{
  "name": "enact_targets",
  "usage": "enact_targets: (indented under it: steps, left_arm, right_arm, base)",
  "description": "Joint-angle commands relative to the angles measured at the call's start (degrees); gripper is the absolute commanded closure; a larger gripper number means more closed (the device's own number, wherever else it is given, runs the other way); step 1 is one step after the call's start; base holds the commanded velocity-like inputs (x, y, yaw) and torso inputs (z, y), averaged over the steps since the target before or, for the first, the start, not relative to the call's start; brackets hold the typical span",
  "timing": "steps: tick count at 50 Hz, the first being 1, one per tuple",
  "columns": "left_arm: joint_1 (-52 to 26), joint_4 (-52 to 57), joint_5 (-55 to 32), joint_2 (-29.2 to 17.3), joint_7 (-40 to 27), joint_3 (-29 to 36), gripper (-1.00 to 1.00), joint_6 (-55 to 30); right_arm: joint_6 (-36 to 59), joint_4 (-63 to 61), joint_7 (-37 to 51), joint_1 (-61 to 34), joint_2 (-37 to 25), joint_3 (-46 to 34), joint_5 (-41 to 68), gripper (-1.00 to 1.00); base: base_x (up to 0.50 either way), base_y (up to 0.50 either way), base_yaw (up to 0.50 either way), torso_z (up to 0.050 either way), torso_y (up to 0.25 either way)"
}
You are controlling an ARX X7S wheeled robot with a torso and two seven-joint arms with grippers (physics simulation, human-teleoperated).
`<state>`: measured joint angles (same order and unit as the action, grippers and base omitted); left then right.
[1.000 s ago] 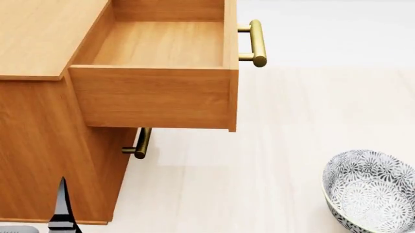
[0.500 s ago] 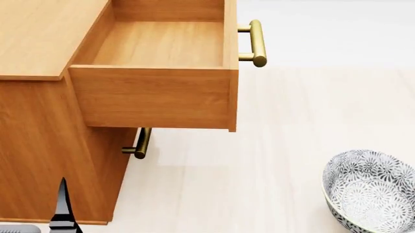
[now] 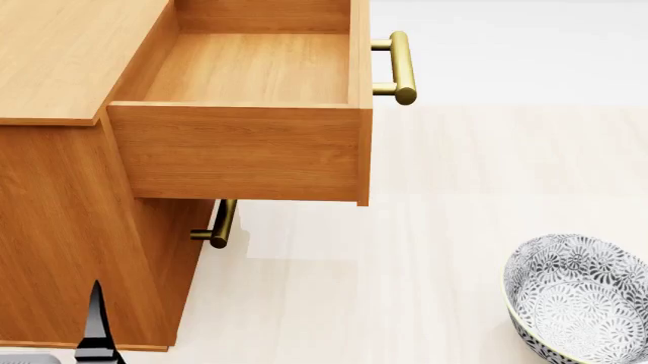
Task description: Put the ketchup in the top drawer of the cabinet.
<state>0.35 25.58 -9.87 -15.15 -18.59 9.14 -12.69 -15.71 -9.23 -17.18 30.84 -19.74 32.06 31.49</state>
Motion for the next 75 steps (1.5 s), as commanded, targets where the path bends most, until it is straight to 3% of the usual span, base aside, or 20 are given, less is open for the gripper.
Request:
enact_targets:
  steps: [1, 48, 75]
  left_arm:
    - [0.41, 0.10, -0.32, -0.23, -0.32, 0.10, -1.00, 0.31]
    - [0.26, -1.18, -1.12, -0.93, -1.24, 0.89, -1.00, 1.06]
    - [0.14, -2.12, -1.80, -1.37, -1.56, 1.14, -1.00, 1.75]
  right_arm:
    - [-1.45, 1.85, -0.75, -0.39, 1.19, -0.35, -0.54, -1.00]
    - [-3.20, 9.76, -1.55, -4.74, 2.64, -3.48, -3.33, -1.00]
    - [0.36, 11.04, 0.88, -5.21, 1.52, -5.17, -6.36, -1.00]
  base:
    - [0.00, 0.00, 0.00, 0.000, 0.000]
    - [0.00, 0.00, 0.00, 0.000, 0.000]
    - [0.00, 0.00, 0.00, 0.000, 0.000]
